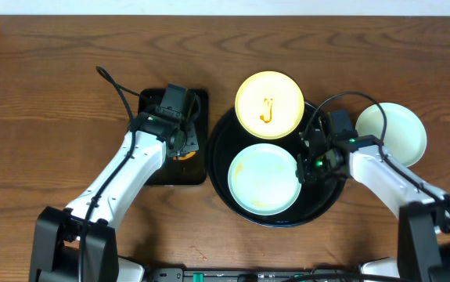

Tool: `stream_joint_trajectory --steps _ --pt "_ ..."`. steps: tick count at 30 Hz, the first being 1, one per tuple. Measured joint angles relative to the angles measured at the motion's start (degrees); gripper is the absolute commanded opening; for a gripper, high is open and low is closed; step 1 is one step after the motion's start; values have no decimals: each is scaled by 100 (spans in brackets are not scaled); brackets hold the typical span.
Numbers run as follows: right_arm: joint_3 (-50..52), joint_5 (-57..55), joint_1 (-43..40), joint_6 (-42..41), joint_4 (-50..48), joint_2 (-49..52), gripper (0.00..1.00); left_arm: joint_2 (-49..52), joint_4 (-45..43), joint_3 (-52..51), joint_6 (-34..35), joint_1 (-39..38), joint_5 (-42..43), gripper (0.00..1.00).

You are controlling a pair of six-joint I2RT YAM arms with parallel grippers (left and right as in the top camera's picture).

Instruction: Clean dirty plates on tray and stack at the side

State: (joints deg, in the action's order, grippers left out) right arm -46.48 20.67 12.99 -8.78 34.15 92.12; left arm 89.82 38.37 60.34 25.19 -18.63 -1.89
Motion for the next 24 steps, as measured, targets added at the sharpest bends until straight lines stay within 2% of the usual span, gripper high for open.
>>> stream_joint_trajectory --steps 10,24 --pt "-116 -190 0 402 -87 -1344 1 0 0 2 0 0 0 8" --pt "-116 -2092 17 1075 -341 -2090 1 0 0 0 -2 0 0 8"
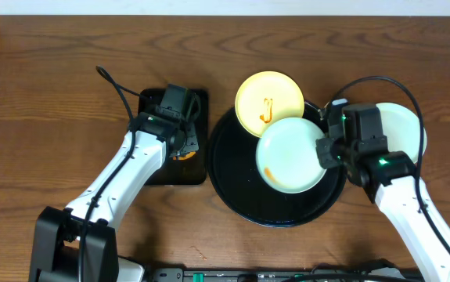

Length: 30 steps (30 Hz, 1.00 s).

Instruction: Clean dirty plates on tray and stack at the side

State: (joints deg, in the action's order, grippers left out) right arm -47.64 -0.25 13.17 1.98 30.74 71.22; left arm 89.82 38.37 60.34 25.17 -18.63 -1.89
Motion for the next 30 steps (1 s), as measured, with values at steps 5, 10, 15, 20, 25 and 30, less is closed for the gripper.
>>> stream_joint_trajectory --steps 5,10,15,20,25,30 --pt "0 -708 227 275 -109 -345 1 0 0 0 2 0 0 8" --pt "-2 -1014 452 328 -11 -411 4 0 0 2 2 0 0 8" --pt "-2 -1099 472 -114 431 -411 23 0 0 0 2 0 0 8" --pt "-2 -1025 293 -636 844 -409 38 0 0 0 2 0 0 8" --pt "-7 -557 133 -927 1355 -337 53 0 0 0 0 0 2 8" --pt "-7 -79 129 -1043 1574 -260 99 0 0 0 0 0 0 8"
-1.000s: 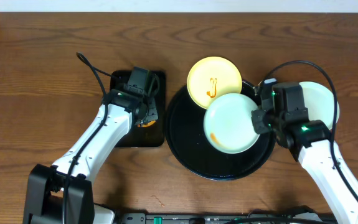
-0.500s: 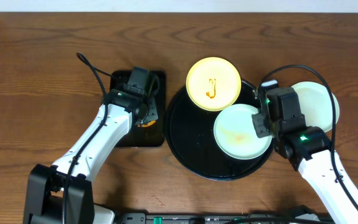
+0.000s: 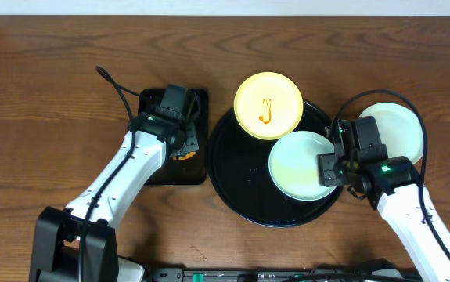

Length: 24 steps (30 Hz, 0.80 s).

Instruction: Clean dirty plates on tray and stack at the side

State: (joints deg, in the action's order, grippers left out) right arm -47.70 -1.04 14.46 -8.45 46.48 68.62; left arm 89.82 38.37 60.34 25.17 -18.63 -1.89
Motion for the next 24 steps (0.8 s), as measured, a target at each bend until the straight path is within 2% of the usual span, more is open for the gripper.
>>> stream_joint_trajectory --steps 6,7,8,11,13,16,24 --pt "0 170 -4 -332 70 2 99 0 0 0 0 0 0 8" --pt "0 173 -4 -448 98 15 96 0 0 0 0 0 0 8" --pt "0 175 -9 -614 144 37 90 0 0 0 0 0 0 8" --pt "22 199 -11 -1261 299 151 62 0 0 0 0 0 0 8" --pt "90 214 -11 -1716 363 219 51 0 -2 0 0 0 0 8" --pt "247 254 -11 -2337 350 286 49 0 0 0 0 0 0 8" --pt "575 289 -11 -3200 348 313 52 0 -2 0 0 0 0 8"
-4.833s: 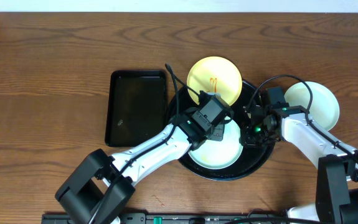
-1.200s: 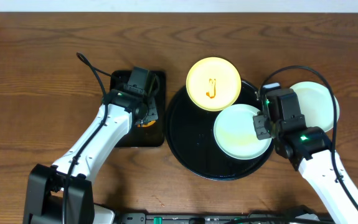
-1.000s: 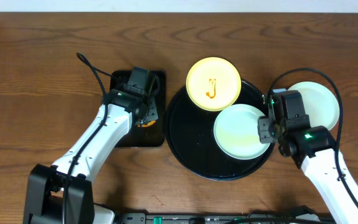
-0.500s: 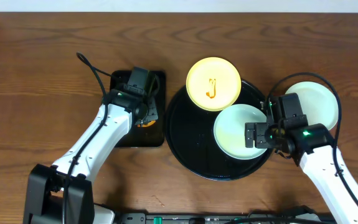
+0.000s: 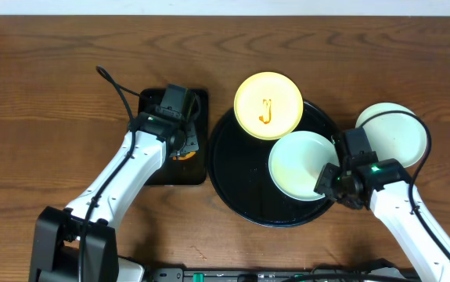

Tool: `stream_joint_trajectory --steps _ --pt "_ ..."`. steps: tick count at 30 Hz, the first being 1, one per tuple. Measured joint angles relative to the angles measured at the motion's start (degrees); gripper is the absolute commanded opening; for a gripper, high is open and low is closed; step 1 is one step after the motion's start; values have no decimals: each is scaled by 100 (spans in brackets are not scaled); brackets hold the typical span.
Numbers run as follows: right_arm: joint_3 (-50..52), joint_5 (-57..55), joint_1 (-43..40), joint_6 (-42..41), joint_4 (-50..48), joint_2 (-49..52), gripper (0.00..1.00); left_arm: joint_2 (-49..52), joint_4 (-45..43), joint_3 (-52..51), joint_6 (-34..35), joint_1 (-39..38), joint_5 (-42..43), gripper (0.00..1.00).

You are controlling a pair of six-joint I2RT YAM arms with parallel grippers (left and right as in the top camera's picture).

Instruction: Clean dirty plates on tray and stack at the side

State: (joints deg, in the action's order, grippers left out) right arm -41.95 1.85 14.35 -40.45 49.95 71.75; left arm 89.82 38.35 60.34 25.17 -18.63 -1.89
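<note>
On the right half of the black round tray [image 5: 236, 188] lies a pale green plate [image 5: 299, 160]. My right gripper [image 5: 330, 182] is at its lower right edge, shut on the rim. A yellow plate [image 5: 252, 94] with an orange smear sits over the tray's far rim. A white plate [image 5: 397, 133] rests on the table to the right of the tray. My left gripper [image 5: 185, 149] hangs over an orange sponge [image 5: 182, 155]. The wrist hides its fingers.
The sponge lies on a black square tray [image 5: 197, 102] just left of the round tray. A black cable [image 5: 119, 90] loops off the left arm. Bare wooden table [image 5: 52, 94] surrounds everything.
My right wrist has shifted a little toward the near edge, along the green plate's right rim. The plate itself sits about where it was. The left arm has not moved.
The green plate lay in the near middle of the tray with my right gripper at its right edge. Then it was further right and back, overlapping the yellow plate. After that it rested on the tray's right side, where it stays. The left gripper stayed at the sponge throughout.
</note>
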Motion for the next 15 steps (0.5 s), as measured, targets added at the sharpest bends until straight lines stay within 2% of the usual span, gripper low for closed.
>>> stream_joint_trajectory --steps 5,15 --pt "153 118 0 -205 -109 0 50 0 0 0 0 0 0 8" --pt "835 507 2 -581 -1091 2 49 0 2 0 0 0 0 8"
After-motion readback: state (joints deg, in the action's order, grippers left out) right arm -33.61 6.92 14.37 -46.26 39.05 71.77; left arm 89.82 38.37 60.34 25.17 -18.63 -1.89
